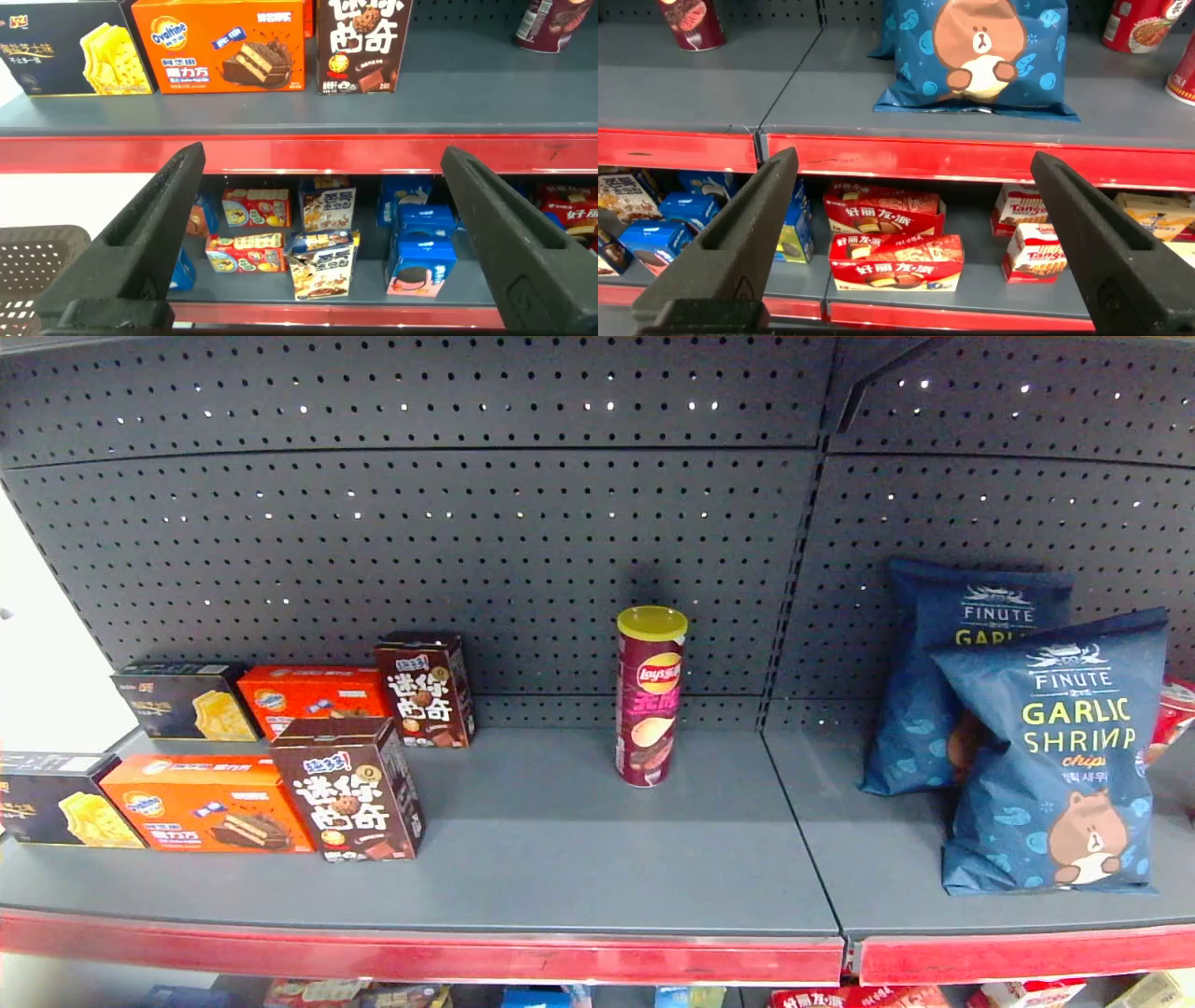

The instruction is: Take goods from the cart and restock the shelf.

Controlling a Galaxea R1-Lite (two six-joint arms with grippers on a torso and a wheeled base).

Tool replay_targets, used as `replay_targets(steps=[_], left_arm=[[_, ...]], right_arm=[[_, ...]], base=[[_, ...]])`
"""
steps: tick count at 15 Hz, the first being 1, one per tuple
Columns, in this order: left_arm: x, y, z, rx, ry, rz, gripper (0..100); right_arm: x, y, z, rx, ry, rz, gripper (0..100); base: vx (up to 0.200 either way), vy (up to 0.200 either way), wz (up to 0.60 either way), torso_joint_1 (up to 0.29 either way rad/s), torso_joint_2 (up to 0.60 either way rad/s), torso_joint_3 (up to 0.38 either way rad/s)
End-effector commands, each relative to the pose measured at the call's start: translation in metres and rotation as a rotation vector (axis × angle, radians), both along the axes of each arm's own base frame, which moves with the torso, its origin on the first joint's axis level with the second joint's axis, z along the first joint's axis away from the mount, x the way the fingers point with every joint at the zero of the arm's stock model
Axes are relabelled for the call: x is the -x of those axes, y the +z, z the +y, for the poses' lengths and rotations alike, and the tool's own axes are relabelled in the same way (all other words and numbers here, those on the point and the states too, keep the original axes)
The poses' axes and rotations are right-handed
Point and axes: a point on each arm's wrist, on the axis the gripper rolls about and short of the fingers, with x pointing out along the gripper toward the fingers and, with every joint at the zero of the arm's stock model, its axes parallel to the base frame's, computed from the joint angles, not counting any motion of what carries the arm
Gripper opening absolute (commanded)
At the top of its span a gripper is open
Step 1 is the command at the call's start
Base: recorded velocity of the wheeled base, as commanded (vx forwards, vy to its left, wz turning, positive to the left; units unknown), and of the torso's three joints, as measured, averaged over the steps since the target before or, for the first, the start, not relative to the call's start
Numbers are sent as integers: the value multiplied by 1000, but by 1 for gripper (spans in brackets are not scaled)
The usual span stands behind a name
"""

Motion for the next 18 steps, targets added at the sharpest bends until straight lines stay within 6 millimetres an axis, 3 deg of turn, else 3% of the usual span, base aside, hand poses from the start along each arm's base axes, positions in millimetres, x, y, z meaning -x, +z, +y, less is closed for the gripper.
replay_targets(steps=[1,5,18], left_arm=[[0,0,0,0,0,1,100],[0,0,0,0,-1,2,100],[0,0,0,2,2,2,100]], right_arm=[[0,0,0,0,1,1,100],[0,0,0,0,1,0,100],[0,0,0,0,0,1,100]], base=[[0,0,0,0,0,0],[0,0,0,0,0,0],[0,0,600,4,3,2]])
